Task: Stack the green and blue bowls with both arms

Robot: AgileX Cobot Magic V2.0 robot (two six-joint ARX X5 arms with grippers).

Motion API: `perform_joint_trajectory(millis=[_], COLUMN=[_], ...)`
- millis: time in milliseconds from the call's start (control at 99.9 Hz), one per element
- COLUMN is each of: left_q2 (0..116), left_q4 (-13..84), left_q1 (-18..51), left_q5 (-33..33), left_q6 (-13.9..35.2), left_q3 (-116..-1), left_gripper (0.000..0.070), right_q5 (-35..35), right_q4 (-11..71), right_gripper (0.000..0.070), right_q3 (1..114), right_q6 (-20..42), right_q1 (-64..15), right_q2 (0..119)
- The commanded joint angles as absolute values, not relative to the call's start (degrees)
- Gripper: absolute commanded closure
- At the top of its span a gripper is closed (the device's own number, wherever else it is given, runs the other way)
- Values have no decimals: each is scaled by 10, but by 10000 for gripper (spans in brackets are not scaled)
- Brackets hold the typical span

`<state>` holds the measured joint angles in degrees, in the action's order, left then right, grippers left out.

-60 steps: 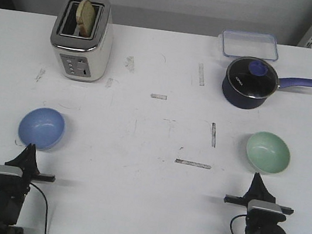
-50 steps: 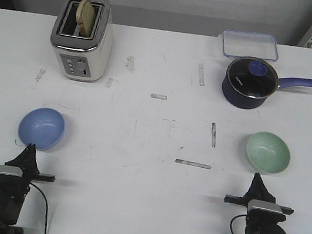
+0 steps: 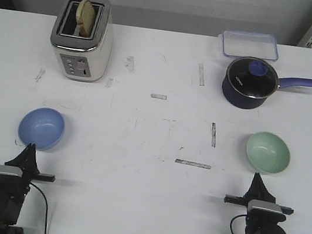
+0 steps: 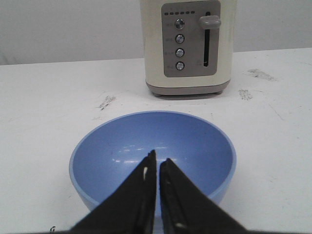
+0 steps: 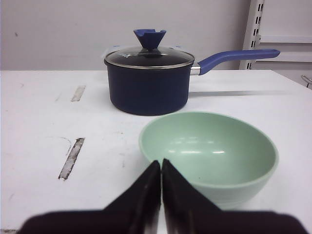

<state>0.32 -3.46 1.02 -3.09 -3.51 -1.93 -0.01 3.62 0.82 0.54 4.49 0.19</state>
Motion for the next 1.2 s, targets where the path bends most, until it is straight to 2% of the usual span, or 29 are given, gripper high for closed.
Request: perform_joint_trajectory(millis=[0, 420, 581, 661, 781, 941, 1191], left_q2=[2, 2, 2, 2, 2, 2, 3], left_q4=[-45, -45, -45, -49, -48, -48, -46], left_q1=[10, 10, 10, 10, 10, 10, 10], left_q5=[-32, -32, -32, -32, -32, -32, -32], left_q6=[-36, -36, -36, -36, -36, -36, -36], left_q3=[-7, -7, -7, -7, -7, -7, -7], left_gripper=[699, 699, 699, 699, 699, 699, 699], right_q5=[0, 0, 0, 1, 2, 2, -2], right_q4=[30, 28, -62, -88, -83, -1, 230], right_gripper=[700, 700, 700, 700, 700, 700, 684], right_q3=[7, 7, 11, 41, 132, 306, 572], right_q6=[15, 18, 22, 18, -22, -25, -25], right_q1=[44, 45, 45, 45, 45, 45, 45], right_q2=[1, 1, 1, 2, 38, 170, 410])
